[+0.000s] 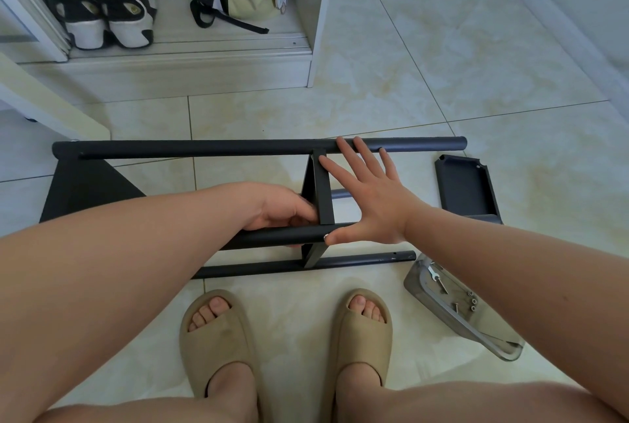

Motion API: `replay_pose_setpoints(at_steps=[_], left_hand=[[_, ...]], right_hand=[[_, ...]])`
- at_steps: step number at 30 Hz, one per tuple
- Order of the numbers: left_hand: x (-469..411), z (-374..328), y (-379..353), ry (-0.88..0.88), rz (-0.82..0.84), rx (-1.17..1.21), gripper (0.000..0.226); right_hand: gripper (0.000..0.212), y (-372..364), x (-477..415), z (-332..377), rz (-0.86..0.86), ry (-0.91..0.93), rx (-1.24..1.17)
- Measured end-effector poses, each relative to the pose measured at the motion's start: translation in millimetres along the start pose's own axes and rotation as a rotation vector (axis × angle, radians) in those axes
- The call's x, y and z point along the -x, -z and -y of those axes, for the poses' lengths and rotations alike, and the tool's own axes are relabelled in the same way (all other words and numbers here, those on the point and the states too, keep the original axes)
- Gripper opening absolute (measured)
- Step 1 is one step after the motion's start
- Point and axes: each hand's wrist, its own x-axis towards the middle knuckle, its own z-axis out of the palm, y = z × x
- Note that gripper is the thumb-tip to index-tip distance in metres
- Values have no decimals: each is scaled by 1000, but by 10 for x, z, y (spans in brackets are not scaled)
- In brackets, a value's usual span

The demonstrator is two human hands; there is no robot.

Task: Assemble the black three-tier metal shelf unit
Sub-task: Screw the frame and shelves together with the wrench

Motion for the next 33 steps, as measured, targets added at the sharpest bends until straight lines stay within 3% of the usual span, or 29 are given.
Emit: replay_pose_setpoints(at_steps=[7,11,19,25,33], left_hand=[[6,20,32,32,19,87,18],[-23,14,20,47,-45,12,18],[-3,17,48,32,35,59,19],[-10,7,37,76,-36,21,16],[14,-8,34,78,21,28,18]], right_hand=[[123,3,-1,3,3,-2,8],[123,7,4,7,2,-3,1],[122,13,1,2,5,-1,9],[123,12,4,5,5,-2,6],[123,14,-1,6,6,-4,16]])
